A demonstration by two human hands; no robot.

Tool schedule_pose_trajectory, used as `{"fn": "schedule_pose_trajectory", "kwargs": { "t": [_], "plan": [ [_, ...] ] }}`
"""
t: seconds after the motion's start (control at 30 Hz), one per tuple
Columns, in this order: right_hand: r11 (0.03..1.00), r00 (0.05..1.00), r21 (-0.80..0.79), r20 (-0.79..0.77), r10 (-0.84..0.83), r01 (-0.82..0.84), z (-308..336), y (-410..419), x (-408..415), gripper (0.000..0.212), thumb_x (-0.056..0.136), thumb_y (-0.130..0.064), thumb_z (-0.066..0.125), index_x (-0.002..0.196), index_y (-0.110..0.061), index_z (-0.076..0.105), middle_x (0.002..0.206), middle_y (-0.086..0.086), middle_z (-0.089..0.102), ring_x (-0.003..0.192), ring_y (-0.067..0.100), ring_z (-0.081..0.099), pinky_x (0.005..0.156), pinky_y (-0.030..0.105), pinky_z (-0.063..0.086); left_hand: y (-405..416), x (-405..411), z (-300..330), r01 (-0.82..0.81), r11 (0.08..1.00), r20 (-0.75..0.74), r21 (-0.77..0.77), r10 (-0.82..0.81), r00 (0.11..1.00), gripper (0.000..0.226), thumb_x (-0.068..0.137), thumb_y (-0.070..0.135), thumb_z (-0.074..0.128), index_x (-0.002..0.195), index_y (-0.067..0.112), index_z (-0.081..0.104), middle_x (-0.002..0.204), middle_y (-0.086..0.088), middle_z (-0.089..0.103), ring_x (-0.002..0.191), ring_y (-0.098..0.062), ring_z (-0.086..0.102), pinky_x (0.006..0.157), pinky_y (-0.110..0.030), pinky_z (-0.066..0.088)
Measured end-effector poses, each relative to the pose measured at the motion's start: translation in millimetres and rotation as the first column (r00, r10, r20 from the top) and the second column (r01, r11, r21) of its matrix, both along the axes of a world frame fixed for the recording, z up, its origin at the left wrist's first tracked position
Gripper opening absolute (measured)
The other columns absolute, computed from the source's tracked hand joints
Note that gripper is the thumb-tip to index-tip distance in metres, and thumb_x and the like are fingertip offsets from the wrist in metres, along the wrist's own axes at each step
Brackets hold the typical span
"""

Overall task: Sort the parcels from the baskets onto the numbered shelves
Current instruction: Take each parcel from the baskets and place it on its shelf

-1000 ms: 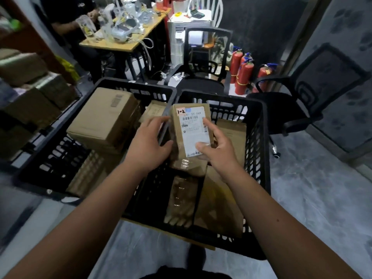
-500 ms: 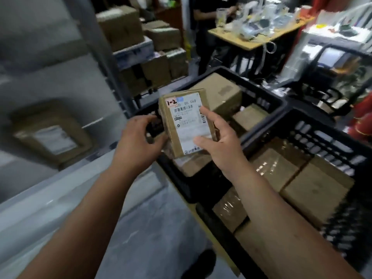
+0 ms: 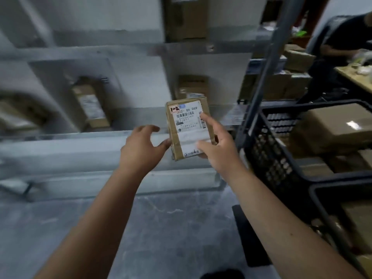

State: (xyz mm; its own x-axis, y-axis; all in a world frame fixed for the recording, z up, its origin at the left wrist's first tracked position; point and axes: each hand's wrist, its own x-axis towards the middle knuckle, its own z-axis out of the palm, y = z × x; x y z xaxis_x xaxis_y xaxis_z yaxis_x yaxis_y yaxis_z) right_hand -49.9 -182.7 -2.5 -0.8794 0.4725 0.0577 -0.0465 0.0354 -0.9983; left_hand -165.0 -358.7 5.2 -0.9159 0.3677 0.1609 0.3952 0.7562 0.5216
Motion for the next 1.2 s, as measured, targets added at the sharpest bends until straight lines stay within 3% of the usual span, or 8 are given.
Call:
{"fn": "schedule_pose_trajectory", "kwargs": {
  "t": [0.2, 0.3, 0.47, 0.73, 0.93, 1.07, 1.2],
  "plan": [
    [0.967, 0.967, 0.001, -0.036, 0.253, -0.253, 3.5, -120.1, -36.8, 0.078, 0.091, 0.003, 0.067, 0.129, -0.063, 0.058, 0.138, -0.002, 0.063, 0.113, 0.018, 0.07, 0.077, 0.03, 0.062, -145.7, -3.0, 4.3, -0.18, 0.983, -0.027, 0.041, 0.181, 0.983, 0.056, 0.084, 0.063, 0.074, 0.126, 0.027, 0.067, 0.134, -0.002, 0.062, 0.128, -0.027, 0.057, 0.107, -0.048, 0.048],
    [0.931, 0.931, 0.054, -0.024, 0.364, -0.362, 6.6, -171.6, -55.1, 0.078, 0.092, -0.001, 0.068, 0.132, -0.067, 0.054, 0.144, -0.001, 0.056, 0.119, 0.018, 0.067, 0.078, 0.027, 0.061, -203.7, -0.2, 7.8, -0.271, 0.962, -0.044, 0.045, 0.273, 0.961, 0.053, 0.086, 0.059, 0.076, 0.126, 0.026, 0.068, 0.135, -0.002, 0.062, 0.128, -0.026, 0.057, 0.106, -0.045, 0.047],
    [0.881, 0.882, 0.089, -0.047, 0.469, -0.464, 19.7, -239.8, -85.2, 0.07, 0.097, 0.0, 0.063, 0.143, -0.052, 0.053, 0.145, 0.0, 0.053, 0.115, 0.017, 0.067, 0.076, 0.024, 0.061, -274.8, -6.0, 15.3, -0.382, 0.923, -0.083, 0.045, 0.385, 0.919, 0.05, 0.087, 0.058, 0.075, 0.124, 0.026, 0.069, 0.134, -0.003, 0.063, 0.126, -0.028, 0.059, 0.103, -0.044, 0.049],
    [0.813, 0.81, 0.106, -0.083, 0.581, -0.572, 45.1, -297.7, -152.8, 0.075, 0.095, 0.011, 0.06, 0.144, -0.046, 0.054, 0.132, -0.001, 0.066, 0.112, 0.025, 0.071, 0.091, 0.049, 0.063, -337.4, -50.7, 41.3, -0.478, 0.877, -0.143, 0.037, 0.478, 0.867, 0.047, 0.09, 0.059, 0.071, 0.125, 0.028, 0.069, 0.134, -0.001, 0.065, 0.123, -0.025, 0.061, 0.1, -0.044, 0.052],
    [0.77, 0.765, 0.116, -0.092, 0.637, -0.627, 64.6, -315.8, -221.0, 0.08, 0.098, 0.006, 0.059, 0.143, -0.058, 0.045, 0.13, -0.012, 0.063, 0.114, 0.024, 0.069, 0.091, 0.046, 0.063, -359.3, -110.4, 64.1, -0.49, 0.868, -0.164, 0.084, 0.497, 0.852, 0.05, 0.089, 0.058, 0.073, 0.126, 0.025, 0.069, 0.129, 0.0, 0.069, 0.121, -0.021, 0.062, 0.099, -0.043, 0.054],
    [0.754, 0.745, 0.068, -0.121, 0.656, -0.653, 79.2, -320.8, -272.4, 0.081, 0.099, 0.008, 0.057, 0.151, -0.052, 0.04, 0.135, -0.004, 0.062, 0.114, 0.023, 0.069, 0.082, 0.034, 0.062, -367.3, -158.0, 84.6, -0.498, 0.862, -0.162, 0.091, 0.506, 0.847, 0.051, 0.089, 0.053, 0.076, 0.126, 0.019, 0.07, 0.131, -0.005, 0.068, 0.122, -0.024, 0.062, 0.1, -0.041, 0.052],
    [0.742, 0.727, 0.101, -0.153, 0.67, -0.663, 92.9, -328.2, -322.4, 0.085, 0.098, 0.008, 0.059, 0.149, -0.058, 0.037, 0.136, -0.008, 0.062, 0.118, 0.019, 0.069, 0.09, 0.04, 0.063, -376.5, -203.4, 106.3, -0.503, 0.858, -0.151, 0.103, 0.513, 0.845, 0.055, 0.088, 0.052, 0.078, 0.129, 0.016, 0.07, 0.131, -0.007, 0.069, 0.117, -0.024, 0.064, 0.097, -0.038, 0.053]
  ]
}}
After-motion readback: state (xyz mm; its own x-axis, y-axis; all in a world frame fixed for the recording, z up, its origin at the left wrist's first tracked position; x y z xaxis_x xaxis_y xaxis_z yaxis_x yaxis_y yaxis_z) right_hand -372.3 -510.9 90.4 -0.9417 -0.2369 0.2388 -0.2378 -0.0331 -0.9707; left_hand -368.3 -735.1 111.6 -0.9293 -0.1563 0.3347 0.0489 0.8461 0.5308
